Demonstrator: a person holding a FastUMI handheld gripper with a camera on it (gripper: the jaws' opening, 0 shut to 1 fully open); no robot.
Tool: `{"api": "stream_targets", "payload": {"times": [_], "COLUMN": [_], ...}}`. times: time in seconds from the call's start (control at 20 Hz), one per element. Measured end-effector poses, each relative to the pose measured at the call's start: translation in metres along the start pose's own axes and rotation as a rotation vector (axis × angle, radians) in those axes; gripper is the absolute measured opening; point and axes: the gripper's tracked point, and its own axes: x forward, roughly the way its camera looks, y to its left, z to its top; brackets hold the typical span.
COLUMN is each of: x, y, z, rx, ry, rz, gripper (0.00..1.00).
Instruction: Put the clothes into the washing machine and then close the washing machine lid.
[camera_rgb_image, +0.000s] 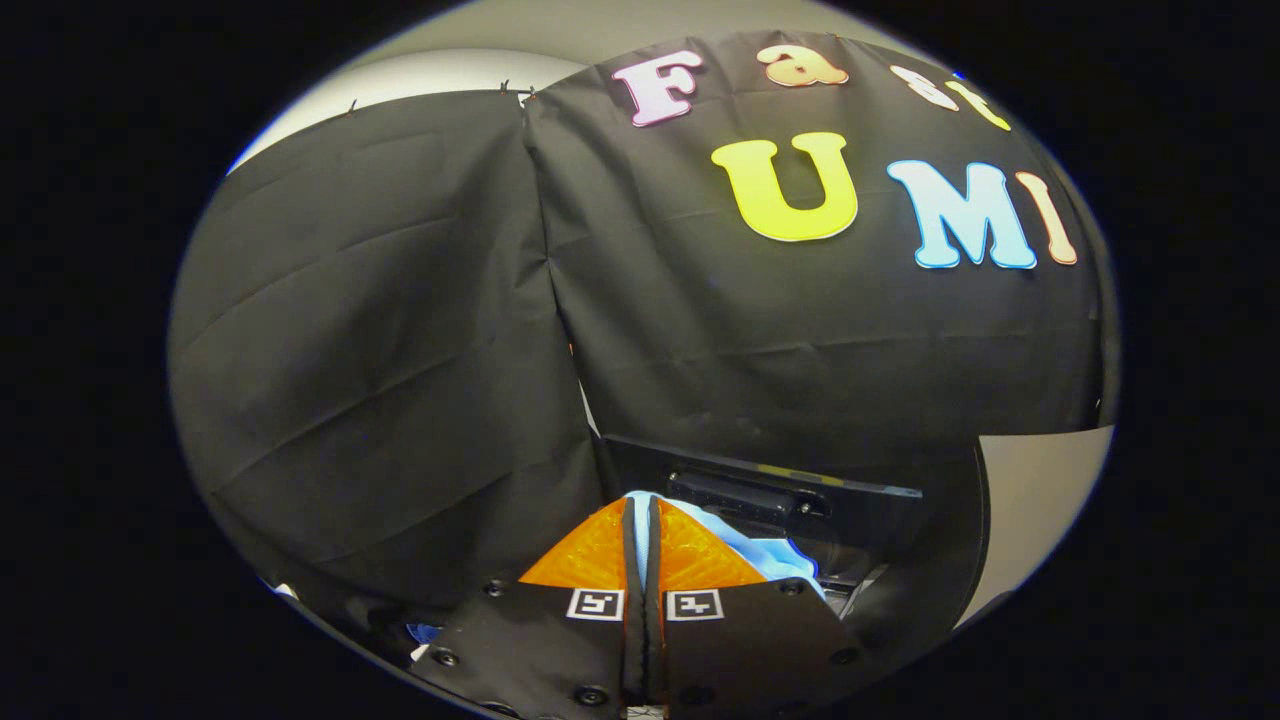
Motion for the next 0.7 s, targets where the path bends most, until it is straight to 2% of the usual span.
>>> {"api": "stream_targets", "payload": {"times": [0.7], "x": [0.058], "y": [-0.01], "z": [-0.106], "rx": [0.003], "ry": [0.161], "rz": [-0.047], "gripper": [0.02]}}
